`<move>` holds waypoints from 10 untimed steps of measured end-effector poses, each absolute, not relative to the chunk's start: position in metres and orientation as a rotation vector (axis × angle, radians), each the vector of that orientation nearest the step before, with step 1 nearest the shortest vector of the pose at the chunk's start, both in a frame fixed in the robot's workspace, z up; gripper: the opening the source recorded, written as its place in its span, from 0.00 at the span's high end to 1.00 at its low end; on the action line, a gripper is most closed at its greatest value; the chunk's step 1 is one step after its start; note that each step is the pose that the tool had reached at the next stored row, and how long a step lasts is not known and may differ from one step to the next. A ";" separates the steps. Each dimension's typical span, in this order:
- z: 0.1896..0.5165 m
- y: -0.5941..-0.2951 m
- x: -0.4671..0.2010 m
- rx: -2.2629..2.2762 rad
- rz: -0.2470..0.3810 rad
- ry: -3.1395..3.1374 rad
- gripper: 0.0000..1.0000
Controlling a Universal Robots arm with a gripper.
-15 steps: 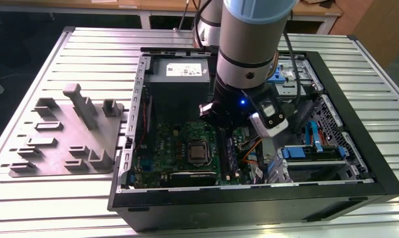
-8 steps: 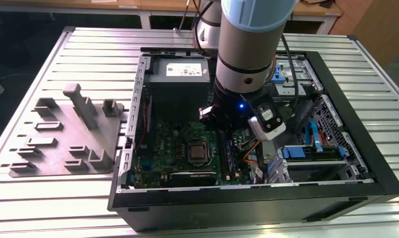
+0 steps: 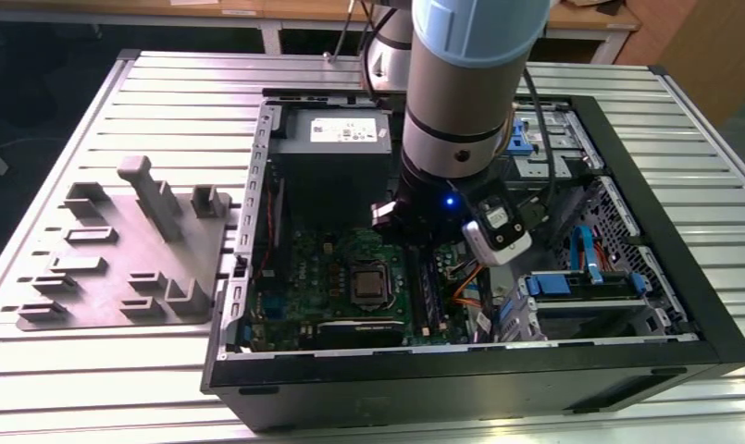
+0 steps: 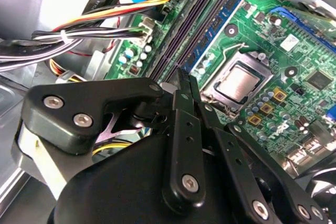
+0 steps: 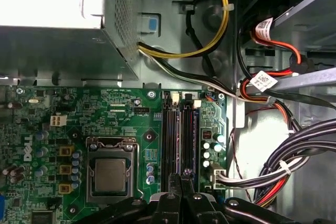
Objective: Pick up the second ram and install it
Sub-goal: 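Insert the second ram into the second slot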
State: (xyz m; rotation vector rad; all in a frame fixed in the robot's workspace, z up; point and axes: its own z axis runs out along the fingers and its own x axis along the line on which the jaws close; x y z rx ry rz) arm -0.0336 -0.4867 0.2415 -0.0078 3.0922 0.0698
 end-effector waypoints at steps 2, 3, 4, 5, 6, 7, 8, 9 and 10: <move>0.240 -0.487 -0.034 -0.008 0.070 3.092 0.89; 0.240 -0.487 -0.034 -0.008 0.070 3.092 0.89; 0.240 -0.487 -0.034 -0.008 0.070 3.092 0.89; 0.240 -0.487 -0.034 -0.008 0.069 3.092 0.89; 0.239 -0.487 -0.034 -0.008 0.069 3.092 0.89; 0.239 -0.487 -0.034 -0.008 0.070 3.092 0.89; 0.239 -0.487 -0.034 -0.008 0.070 3.092 0.89; 0.239 -0.487 -0.034 -0.008 0.070 3.092 0.89; 0.239 -0.487 -0.034 -0.008 0.070 3.092 0.89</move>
